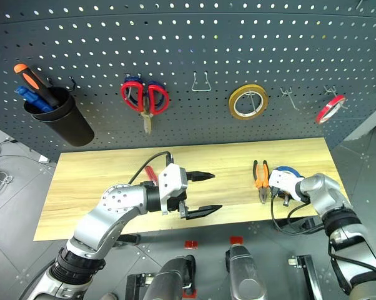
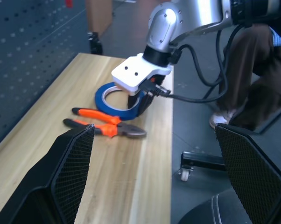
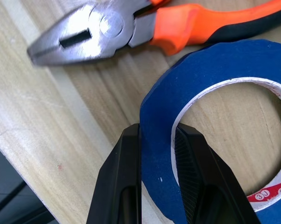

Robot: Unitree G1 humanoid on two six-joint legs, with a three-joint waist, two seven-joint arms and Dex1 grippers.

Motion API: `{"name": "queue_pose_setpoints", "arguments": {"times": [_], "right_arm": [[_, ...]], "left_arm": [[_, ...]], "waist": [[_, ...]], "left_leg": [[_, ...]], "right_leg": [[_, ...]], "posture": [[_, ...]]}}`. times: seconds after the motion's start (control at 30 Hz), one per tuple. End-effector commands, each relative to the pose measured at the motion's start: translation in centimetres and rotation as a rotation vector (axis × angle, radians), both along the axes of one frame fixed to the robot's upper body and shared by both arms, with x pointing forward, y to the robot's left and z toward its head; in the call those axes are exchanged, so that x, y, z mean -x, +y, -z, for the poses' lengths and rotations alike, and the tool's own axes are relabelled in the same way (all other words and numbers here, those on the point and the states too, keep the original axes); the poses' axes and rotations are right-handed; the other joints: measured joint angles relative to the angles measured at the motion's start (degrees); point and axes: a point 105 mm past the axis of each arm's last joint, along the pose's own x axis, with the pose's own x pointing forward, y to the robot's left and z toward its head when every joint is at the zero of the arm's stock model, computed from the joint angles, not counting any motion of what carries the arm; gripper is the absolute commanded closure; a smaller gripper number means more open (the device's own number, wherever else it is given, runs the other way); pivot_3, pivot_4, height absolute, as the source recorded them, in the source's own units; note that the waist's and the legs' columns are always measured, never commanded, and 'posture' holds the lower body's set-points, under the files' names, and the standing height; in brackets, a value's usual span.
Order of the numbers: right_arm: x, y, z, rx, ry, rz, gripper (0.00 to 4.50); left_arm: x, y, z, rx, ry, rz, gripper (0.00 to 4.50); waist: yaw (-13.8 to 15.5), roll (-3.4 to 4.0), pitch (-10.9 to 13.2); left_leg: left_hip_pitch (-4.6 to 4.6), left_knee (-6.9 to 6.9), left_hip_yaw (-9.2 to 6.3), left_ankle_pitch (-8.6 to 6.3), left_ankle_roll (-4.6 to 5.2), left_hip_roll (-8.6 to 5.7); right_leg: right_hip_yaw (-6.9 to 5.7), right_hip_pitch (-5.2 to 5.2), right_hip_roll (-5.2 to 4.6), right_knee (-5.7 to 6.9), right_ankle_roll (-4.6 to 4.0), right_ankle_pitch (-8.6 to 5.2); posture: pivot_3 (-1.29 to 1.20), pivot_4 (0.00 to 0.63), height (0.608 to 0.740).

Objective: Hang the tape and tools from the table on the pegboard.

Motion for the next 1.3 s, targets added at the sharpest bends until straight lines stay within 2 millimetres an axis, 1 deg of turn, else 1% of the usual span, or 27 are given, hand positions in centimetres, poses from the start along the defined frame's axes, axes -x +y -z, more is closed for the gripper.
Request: {"name": "queue_pose_setpoints", "arguments": {"times": [0.03,0.13,0.23,0.3,0.37,0.47,0.57,0.63,0.7,0.83,0.93,1.0,1.1,1.17,1.2,1.27,1.3], "right_arm": [[0.4,-1.5,-1.7,0.042,-0.127,0.044,3.81],[-0.1,-1.6,-6.0,0.007,-0.291,0.078,3.81],[-0.5,-0.9,-9.8,0.005,-0.487,0.065,3.81],[-0.1,0.3,-12.1,0.002,-0.622,0.028,3.81],[0.6,2.5,-13.9,-0.006,-0.755,-0.046,3.81],[1.8,5.2,-15.7,-0.042,-0.899,-0.110,3.81],[2.3,6.8,-16.6,-0.095,-0.973,-0.132,3.81],[2.0,7.2,-17.6,-0.121,-1.017,-0.131,3.81],[1.4,7.2,-18.3,-0.134,-1.042,-0.114,3.81],[-0.5,6.4,-19.0,-0.159,-1.038,-0.057,3.81],[-2.3,5.5,-19.4,-0.179,-1.035,-0.007,3.81],[-3.4,5.3,-19.3,-0.207,-1.004,0.007,3.81],[-4.5,5.1,-19.1,-0.272,-0.968,0.042,3.81],[-4.7,5.1,-19.0,-0.320,-0.948,0.065,3.10],[-4.6,5.2,-18.6,-0.339,-0.927,0.075,2.90],[-4.1,5.6,-16.6,-0.403,-0.812,0.138,2.23],[-3.8,5.7,-15.2,-0.450,-0.720,0.199,1.89]], "left_arm": [[1.3,-0.3,-0.3,-0.008,-0.020,0.079,0.16],[1.2,0.1,0.0,-0.052,-0.038,0.096,0.16],[0.1,0.4,-0.6,-0.036,-0.077,0.058,0.16],[-0.5,0.5,-1.5,0.004,-0.094,0.029,0.16],[-0.9,0.6,-2.4,0.040,-0.120,0.007,0.16],[-1.5,0.9,-3.7,0.096,-0.137,-0.028,0.16],[-1.8,1.0,-4.3,0.106,-0.149,-0.037,0.16],[-1.9,1.0,-4.5,0.105,-0.156,-0.035,0.16],[-2.0,1.0,-4.6,0.104,-0.163,-0.034,0.16],[-2.3,0.8,-5.0,0.118,-0.166,-0.042,0.16],[-2.5,0.7,-5.2,0.122,-0.172,-0.046,0.16],[-2.5,0.6,-5.2,0.125,-0.170,-0.050,0.16],[-2.7,0.7,-4.9,0.122,-0.165,-0.063,0.16],[-2.8,0.9,-4.7,0.119,-0.162,-0.081,0.16],[-2.9,1.1,-4.5,0.115,-0.161,-0.088,0.16],[-2.7,1.6,-3.9,0.088,-0.157,-0.092,0.16],[-2.5,1.9,-3.4,0.066,-0.156,-0.091,0.16]], "waist": [[0.2,0.12,0.1],[0.0,0.37,0.2],[-0.4,0.42,0.2],[-0.4,0.42,0.2],[-0.3,0.41,0.2],[-0.3,0.42,0.2],[-0.4,0.42,0.2],[-0.4,0.42,0.2],[-0.4,0.42,0.2],[-0.4,0.42,0.2],[-0.4,0.42,0.2],[-0.5,0.42,0.2],[-0.8,0.42,0.2],[-1.0,0.42,0.2],[-1.0,0.42,0.2],[-1.3,0.42,0.2],[-1.4,0.41,0.2]], "left_leg": [[-0.05,0.00,-0.02,0.01,-0.01,-0.01],[-0.22,0.03,0.03,0.02,-0.02,-0.05],[-0.21,0.02,0.13,0.02,-0.02,-0.03],[-0.18,-0.01,0.13,0.02,-0.02,0.03],[-0.17,-0.10,0.09,0.05,-0.07,0.09],[-0.20,-0.16,0.07,0.07,-0.13,0.15],[-0.23,-0.11,0.19,0.08,-0.13,0.12],[-0.22,-0.06,0.21,0.08,-0.13,0.10],[-0.22,-0.02,0.21,0.09,-0.13,0.09],[-0.19,-0.01,0.22,0.10,-0.14,0.11],[-0.19,-0.03,0.22,0.11,-0.14,0.12],[-0.20,-0.05,0.26,0.11,-0.14,0.12],[-0.28,-0.08,0.45,0.11,-0.13,0.13],[-0.41,-0.10,0.51,0.11,-0.13,0.17],[-0.56,-0.08,0.54,0.11,-0.13,0.17],[-0.90,0.06,0.63,0.11,-0.13,0.17],[-0.94,0.15,0.69,0.09,-0.11,0.16]], "right_leg": [[0.00,-0.04,0.00,0.00,0.00,0.00],[0.04,-0.18,-0.03,0.00,0.01,0.01],[0.11,-0.21,-0.02,0.01,0.02,0.01],[0.09,-0.22,0.04,0.03,0.02,0.01],[0.06,-0.22,0.10,0.02,0.02,0.01],[0.05,-0.27,0.17,0.00,0.03,0.00],[0.14,-0.31,0.15,0.01,0.03,0.01],[0.17,-0.30,0.13,0.02,0.06,0.03],[0.18,-0.30,0.13,0.03,0.07,0.04],[0.18,-0.31,0.15,0.08,0.04,0.07],[0.17,-0.31,0.17,0.08,0.03,0.07],[0.19,-0.34,0.17,0.06,0.03,0.07],[0.36,-0.51,0.17,0.11,0.02,0.08],[0.41,-0.65,0.20,0.12,0.02,0.08],[0.43,-0.83,0.20,0.17,0.02,0.08],[0.51,-1.23,0.20,0.39,0.02,0.09],[0.59,-1.31,0.19,0.60,0.01,0.09]], "posture": [[-0.31,0.310,0.740],[-0.33,0.304,0.740],[-0.34,0.298,0.740],[-0.36,0.294,0.740],[-0.36,0.293,0.740],[-0.36,0.289,0.740],[-0.36,0.286,0.740],[-0.36,0.282,0.740],[-0.35,0.278,0.740],[-0.34,0.276,0.740],[-0.34,0.278,0.740],[-0.34,0.279,0.740],[-0.34,0.279,0.740],[-0.34,0.279,0.740],[-0.34,0.279,0.740],[-0.33,0.285,0.740],[-0.33,0.285,0.740]]}}
